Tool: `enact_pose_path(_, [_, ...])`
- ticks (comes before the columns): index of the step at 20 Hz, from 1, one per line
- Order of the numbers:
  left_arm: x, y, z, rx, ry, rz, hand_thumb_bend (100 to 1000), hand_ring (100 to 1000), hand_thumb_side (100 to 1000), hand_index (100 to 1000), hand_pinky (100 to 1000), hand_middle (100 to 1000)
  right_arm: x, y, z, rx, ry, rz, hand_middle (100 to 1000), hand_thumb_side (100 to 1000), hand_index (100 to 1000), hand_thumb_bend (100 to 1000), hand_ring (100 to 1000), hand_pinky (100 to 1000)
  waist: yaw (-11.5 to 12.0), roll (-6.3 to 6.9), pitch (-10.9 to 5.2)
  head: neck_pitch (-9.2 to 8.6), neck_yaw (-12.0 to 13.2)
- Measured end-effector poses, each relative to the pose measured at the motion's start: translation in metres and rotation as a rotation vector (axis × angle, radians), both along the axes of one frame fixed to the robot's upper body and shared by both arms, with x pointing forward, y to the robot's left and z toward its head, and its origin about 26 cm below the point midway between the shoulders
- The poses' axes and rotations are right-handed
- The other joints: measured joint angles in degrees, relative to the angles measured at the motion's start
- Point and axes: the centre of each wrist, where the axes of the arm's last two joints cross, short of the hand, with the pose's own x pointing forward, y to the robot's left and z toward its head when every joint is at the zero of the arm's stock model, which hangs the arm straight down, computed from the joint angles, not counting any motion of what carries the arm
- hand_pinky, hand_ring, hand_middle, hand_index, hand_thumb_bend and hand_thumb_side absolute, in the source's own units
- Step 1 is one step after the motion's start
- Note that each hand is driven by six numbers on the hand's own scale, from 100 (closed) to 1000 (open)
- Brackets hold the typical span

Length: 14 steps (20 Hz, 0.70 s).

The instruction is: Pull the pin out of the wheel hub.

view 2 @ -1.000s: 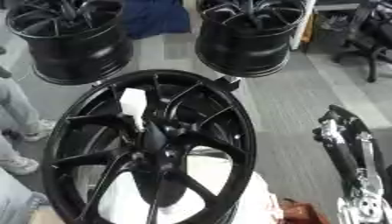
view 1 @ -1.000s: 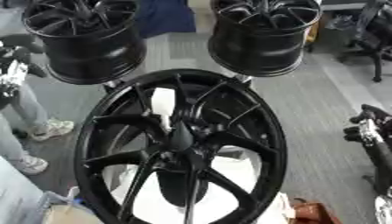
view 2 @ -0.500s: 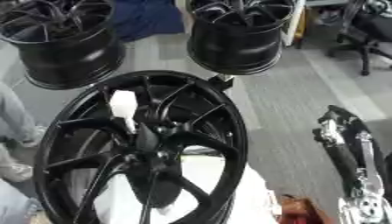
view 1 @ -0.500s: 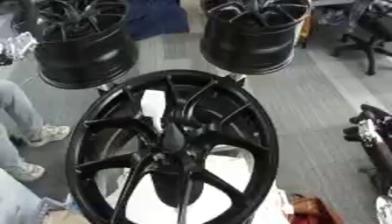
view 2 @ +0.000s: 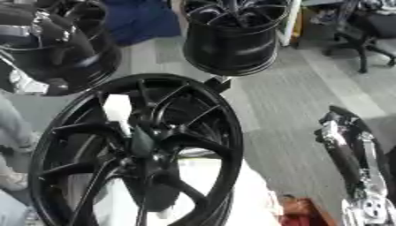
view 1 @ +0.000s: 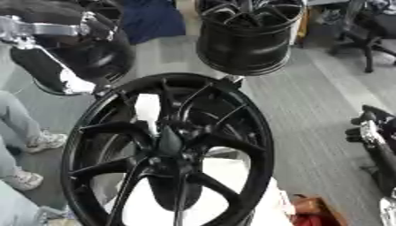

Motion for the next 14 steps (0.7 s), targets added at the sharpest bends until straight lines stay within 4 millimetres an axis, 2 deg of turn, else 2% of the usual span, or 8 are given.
enact_pose_path(7, [0.029, -0.031, -0.027, 0.052, -0.021, 0.016, 385, 501, 463, 899, 661, 822, 0.0, 0.001, 0.0, 0.0, 0.001, 0.004, 588, 552, 803, 100, 567, 574, -0.2, -0.2, -0.02, 0.0, -0.1])
enact_pose_path(14, [0.042, -0.039, -0.05, 0.087, -0.02, 0.034, 416, 501, 471, 907, 656, 832, 0.0, 0.002, 0.0, 0.0, 0.0, 0.01, 588, 552, 803, 100, 567, 575, -0.4, -0.24, -0.02, 0.0, -0.1])
